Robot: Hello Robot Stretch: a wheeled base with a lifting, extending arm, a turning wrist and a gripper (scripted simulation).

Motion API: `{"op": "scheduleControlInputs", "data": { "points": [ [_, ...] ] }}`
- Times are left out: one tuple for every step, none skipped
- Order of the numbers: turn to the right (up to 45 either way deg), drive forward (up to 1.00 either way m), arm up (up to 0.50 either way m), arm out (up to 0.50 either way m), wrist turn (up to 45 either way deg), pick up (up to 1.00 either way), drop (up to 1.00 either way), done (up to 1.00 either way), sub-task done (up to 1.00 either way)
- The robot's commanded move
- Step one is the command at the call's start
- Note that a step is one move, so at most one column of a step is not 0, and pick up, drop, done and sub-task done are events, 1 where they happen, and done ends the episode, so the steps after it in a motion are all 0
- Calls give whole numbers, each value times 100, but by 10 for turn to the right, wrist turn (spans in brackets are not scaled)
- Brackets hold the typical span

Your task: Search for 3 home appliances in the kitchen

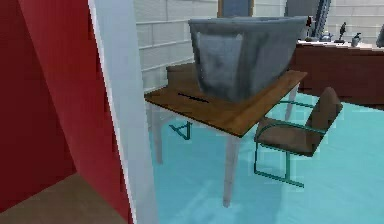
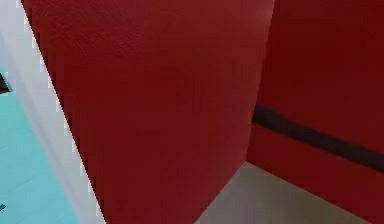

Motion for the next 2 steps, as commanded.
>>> {"op": "scheduleControlInputs", "data": {
  "points": [
    [0, 35, 0, 0, 0, 0, 0, 0, 0],
    [360, 0, 0, 0, 0, 0, 0, 0, 0]
  ]
}}
